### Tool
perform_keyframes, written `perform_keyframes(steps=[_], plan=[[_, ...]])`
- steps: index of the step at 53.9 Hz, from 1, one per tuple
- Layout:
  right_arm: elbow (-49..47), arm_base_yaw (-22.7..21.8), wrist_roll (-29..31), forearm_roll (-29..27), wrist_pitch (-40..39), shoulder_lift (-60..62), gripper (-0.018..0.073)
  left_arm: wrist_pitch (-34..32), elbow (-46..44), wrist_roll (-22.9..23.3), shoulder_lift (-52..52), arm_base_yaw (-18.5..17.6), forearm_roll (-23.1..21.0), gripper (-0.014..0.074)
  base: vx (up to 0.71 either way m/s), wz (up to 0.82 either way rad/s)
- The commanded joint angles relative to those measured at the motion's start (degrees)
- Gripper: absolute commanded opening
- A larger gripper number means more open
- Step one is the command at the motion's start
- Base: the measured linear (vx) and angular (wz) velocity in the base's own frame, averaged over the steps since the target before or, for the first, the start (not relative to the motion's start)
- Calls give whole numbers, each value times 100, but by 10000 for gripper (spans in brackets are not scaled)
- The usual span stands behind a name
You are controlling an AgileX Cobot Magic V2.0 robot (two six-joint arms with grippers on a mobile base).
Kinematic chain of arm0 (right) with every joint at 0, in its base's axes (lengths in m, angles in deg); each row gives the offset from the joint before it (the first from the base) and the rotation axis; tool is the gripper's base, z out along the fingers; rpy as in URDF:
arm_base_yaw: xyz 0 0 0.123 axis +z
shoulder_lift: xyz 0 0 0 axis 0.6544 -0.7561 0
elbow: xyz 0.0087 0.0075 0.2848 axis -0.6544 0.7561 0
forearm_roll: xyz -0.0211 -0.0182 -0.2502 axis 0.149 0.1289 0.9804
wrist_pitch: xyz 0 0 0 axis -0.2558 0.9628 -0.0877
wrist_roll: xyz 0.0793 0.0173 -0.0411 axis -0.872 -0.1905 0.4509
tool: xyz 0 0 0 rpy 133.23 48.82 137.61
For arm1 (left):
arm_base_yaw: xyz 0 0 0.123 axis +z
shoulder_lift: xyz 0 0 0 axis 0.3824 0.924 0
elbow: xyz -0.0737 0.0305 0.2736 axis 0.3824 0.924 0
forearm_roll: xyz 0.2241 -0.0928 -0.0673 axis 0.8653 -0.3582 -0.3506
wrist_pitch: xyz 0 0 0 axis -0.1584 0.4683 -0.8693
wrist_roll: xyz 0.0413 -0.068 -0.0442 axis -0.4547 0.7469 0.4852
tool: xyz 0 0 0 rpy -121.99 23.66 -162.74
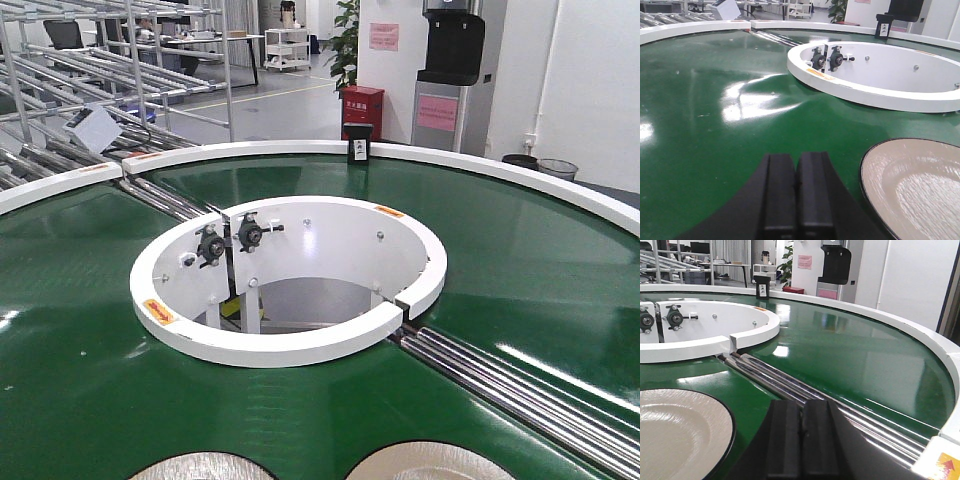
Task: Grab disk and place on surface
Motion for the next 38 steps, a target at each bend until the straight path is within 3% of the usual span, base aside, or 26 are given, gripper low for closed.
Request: perform_keyframes(steps=[1,38], plan=[[44,-22,-2,71,-485,51,-8,-463,-119,43,-14,-34,-53,-7,0,0],[44,-22,15,71,-663,51,-8,-530,-119,57,-14,-34,-54,-7,0,0]])
